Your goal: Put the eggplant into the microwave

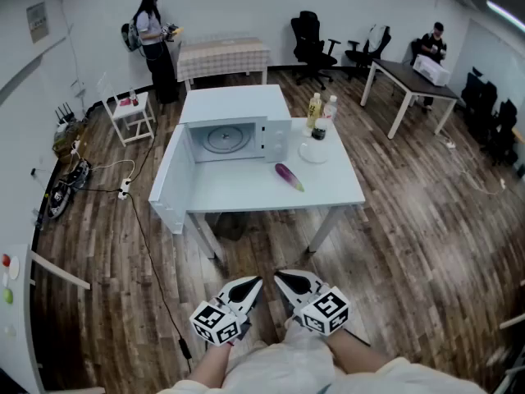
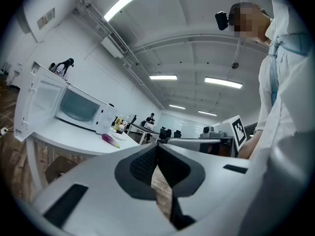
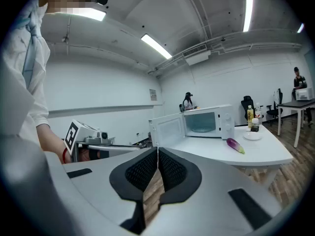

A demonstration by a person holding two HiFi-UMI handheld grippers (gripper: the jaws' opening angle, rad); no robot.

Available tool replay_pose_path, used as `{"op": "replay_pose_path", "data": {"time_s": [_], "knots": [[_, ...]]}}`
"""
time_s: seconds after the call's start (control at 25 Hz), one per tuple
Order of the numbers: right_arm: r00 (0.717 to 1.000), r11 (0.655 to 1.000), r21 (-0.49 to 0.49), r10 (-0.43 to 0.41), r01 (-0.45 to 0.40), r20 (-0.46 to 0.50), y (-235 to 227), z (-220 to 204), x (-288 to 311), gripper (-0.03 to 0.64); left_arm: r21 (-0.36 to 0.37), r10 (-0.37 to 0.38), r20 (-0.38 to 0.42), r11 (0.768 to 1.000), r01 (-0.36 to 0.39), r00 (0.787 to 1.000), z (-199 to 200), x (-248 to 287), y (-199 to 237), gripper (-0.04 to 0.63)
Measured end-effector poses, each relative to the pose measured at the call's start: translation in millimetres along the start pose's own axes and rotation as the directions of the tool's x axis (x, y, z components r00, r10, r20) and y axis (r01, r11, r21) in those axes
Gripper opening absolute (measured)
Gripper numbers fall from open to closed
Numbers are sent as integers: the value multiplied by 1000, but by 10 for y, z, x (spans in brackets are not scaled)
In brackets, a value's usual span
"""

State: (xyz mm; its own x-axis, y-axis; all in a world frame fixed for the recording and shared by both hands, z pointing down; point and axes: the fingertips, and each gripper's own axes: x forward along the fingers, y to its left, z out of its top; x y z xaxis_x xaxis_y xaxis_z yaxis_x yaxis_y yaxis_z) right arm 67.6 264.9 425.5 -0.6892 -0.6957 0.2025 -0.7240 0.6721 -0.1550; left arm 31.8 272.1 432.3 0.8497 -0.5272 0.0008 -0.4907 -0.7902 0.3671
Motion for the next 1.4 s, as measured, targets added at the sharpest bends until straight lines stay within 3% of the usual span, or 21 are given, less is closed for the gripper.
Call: {"op": "replay_pose_path", "data": {"time_s": [0.6,0.8,1.4], "knots": [[1000,1000,4,-3,3,4,-18,-8,-7,35,-6,-10,-8,1000,10,1000,-19,38,7,2],[999,998,54,17,-19,33,-4,8,27,38,-10,-8,-5,1000,8,1000,-4,30,22,2],[999,999,22,38,-37,-22,-111,-19,319,40,-44,21,17,999,-20,1000,89,17,333,2]]}}
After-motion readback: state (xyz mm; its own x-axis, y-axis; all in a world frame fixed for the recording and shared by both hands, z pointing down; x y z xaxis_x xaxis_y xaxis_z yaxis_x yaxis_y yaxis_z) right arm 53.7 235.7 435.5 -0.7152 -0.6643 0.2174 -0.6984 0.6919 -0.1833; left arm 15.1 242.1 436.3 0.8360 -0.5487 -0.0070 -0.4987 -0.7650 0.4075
